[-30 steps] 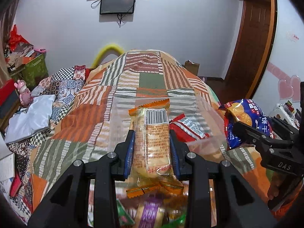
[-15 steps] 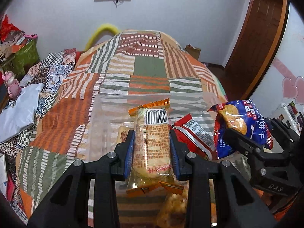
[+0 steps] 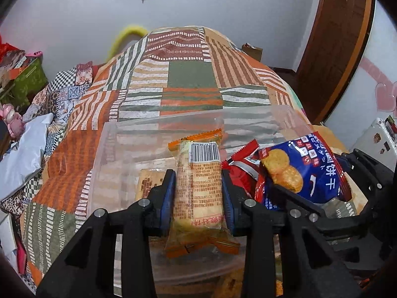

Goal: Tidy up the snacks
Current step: 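Lower the cake bar and blue bag into the clear box and open both tools, then grasp the red bean-snack bag with the left tool while the right tool grasps the clear fried-snack bag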

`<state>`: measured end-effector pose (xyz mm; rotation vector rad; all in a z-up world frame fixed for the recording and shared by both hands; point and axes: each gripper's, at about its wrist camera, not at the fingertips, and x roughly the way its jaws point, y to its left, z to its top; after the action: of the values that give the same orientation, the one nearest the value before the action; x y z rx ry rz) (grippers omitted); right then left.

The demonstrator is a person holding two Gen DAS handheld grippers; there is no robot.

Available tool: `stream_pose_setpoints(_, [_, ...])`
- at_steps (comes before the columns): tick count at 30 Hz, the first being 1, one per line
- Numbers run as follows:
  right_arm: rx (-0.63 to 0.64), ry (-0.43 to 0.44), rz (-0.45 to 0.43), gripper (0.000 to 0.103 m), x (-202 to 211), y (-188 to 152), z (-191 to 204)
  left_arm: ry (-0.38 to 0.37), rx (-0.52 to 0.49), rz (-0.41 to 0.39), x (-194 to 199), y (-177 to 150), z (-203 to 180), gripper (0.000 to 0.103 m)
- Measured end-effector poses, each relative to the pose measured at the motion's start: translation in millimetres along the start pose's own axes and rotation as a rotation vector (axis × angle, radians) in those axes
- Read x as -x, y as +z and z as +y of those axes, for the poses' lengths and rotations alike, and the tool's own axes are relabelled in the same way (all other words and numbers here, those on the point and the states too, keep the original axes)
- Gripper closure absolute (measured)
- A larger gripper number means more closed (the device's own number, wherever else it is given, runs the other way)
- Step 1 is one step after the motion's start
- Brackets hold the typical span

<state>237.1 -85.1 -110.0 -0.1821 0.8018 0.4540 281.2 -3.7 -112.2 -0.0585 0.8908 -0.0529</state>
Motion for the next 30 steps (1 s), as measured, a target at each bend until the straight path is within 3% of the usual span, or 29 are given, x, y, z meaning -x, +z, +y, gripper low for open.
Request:
stream_pose_setpoints(3, [0.018,-0.010,0.005,0.025,0.1,-1.1,2.9,0.009,-0.019,-0.001,-1.0,-0.5,-3.4,0.068])
stream_pose_setpoints(7, [0.023,-0.008,0.019,0.024,-0.9,0.3,3.6,0.009,-0.006,0.002,-0.4,-1.9,-1.7,0.060])
stream_pose_setpoints(14, [0.035,-0.015,0.014,0.024,6.9,1.5,5.3,0.013,0.005,-0.007,9.5,-4.2,2.9,0.058])
stream_pose_setpoints(22, [0.021,-0.012,-0.029,0.024,35.1,0.3,6.5,0.000,0.022,-0.053,48.9,-9.4,8.3,0.057])
stream_pose_setpoints(30, [-0.011,0.035,-0.124,0.022,89.8,-7.0,13.5,0.019,0.022,-0.105,104.6,-30.7,17.1,0.052])
